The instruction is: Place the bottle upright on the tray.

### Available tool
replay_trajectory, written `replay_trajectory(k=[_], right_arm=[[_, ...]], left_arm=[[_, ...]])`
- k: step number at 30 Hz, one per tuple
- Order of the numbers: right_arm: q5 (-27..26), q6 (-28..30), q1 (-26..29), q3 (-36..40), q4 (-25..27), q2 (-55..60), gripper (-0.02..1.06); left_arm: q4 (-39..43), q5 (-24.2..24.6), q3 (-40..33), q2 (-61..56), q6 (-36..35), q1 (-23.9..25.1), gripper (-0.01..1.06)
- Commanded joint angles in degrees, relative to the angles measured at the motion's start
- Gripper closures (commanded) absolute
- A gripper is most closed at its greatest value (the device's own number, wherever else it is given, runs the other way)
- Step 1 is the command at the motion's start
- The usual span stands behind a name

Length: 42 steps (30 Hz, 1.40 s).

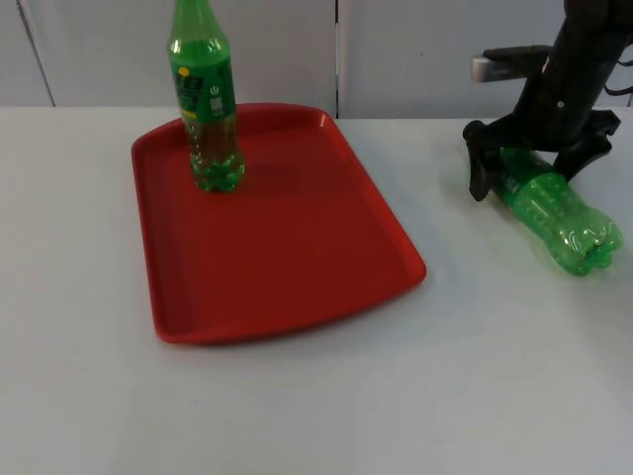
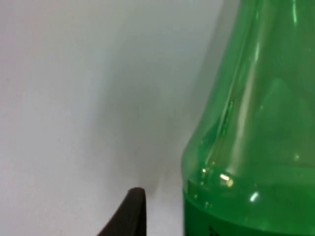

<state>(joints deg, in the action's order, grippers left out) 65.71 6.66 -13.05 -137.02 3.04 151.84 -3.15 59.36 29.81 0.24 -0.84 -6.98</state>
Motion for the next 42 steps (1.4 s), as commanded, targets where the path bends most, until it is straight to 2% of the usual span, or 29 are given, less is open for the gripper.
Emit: replay_trajectory(k=[1, 8, 11, 13, 15, 16, 20, 21, 32, 42], right_arm=[[-0.24, 0.47, -0.25, 0.11, 0.14, -0.14, 0.08], [0.32, 0.47, -0.25, 0.35, 0.55, -0.14, 0.09], [0.45, 0.47, -0.25, 0.35, 0.55, -0.14, 0.15], [0.70, 0.22, -0.25, 0.35, 0.55, -0.14, 0.28], [0.87, -0.23, -0.25, 0.35, -0.08, -0.14, 0.48], [0.87, -0.23, -0.25, 0.35, -0.08, -0.14, 0.48], [1.13, -1.77, -0.25, 0.12, -3.04, -0.14, 0.99], [1.13, -1.77, -0.25, 0.12, -3.04, -0.28, 1.04], [1.21, -1.91, -0.25, 0.12, -3.04, -2.93, 1.05], [-2.82, -0.91, -0.29, 0.12, -0.96, -15.92, 1.05]], left_arm=[[-0.11, -0.15, -0.17, -0.24, 0.11, -0.29, 0.13], [-0.11, -0.15, -0.17, -0.24, 0.11, -0.29, 0.13], [-0.11, -0.15, -0.17, -0.24, 0.11, -0.29, 0.13], [-0.11, -0.15, -0.17, -0.24, 0.11, -0.29, 0.13], [-0.11, -0.15, -0.17, -0.24, 0.11, -0.29, 0.13], [-0.11, -0.15, -0.17, -0.24, 0.11, -0.29, 0.13], [-0.11, -0.15, -0.17, -0.24, 0.11, -0.29, 0.13], [-0.11, -0.15, -0.17, -0.24, 0.11, -0.29, 0.13], [-0.11, -0.15, -0.17, -0.24, 0.11, -0.29, 0.13], [-0.11, -0.15, -0.17, -0.24, 0.11, -0.29, 0.13]])
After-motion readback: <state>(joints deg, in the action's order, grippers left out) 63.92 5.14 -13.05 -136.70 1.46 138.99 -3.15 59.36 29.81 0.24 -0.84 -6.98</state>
